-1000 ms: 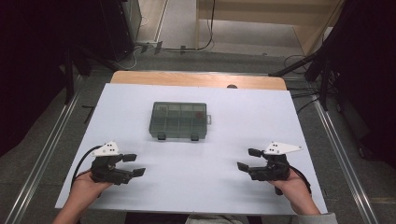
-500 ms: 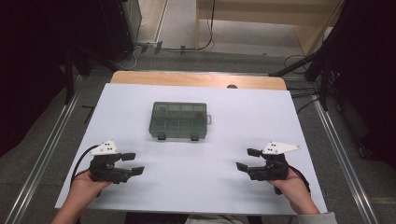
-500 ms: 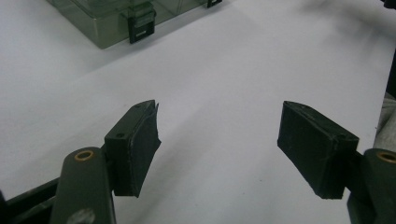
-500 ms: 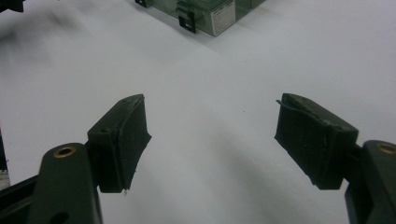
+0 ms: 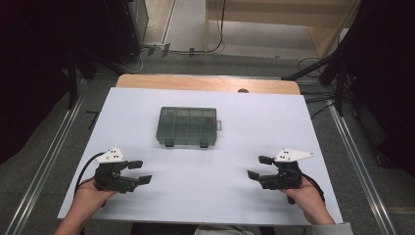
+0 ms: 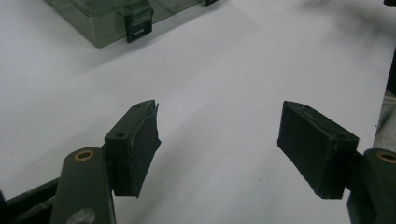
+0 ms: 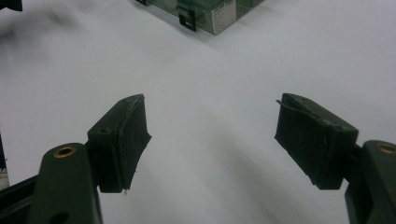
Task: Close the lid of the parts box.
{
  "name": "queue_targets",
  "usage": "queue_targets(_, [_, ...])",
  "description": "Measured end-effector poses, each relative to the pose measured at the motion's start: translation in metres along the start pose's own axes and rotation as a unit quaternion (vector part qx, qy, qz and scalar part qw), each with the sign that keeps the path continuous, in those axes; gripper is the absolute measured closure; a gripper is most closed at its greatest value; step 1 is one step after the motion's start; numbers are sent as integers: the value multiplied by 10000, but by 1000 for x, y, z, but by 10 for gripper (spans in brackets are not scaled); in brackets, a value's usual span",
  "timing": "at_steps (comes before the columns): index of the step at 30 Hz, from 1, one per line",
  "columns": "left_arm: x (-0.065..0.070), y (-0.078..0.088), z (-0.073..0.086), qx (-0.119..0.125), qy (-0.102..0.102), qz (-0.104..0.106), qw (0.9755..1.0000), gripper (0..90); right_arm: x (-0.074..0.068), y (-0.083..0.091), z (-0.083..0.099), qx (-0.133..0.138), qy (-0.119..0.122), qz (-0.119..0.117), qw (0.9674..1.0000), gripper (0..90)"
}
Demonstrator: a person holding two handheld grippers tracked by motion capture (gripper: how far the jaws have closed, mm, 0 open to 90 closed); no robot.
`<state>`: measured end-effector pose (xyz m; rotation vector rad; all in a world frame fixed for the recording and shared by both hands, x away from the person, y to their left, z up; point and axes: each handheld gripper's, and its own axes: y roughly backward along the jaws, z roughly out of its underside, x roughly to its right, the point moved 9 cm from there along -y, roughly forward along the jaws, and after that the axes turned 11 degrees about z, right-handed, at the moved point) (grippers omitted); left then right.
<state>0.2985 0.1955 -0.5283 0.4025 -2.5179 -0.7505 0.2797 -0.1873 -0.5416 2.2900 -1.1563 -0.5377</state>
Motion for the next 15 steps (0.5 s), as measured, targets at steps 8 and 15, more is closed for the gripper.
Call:
queue_targets(8, [0,0,0,2,-17,-2,10000,285,0,0,0,-15,15,-5,10000,258])
queue_targets(15, [0,-1,0,-16,-38,-2,10000,286,-1,-1,1,-19,13,-19,10000,258])
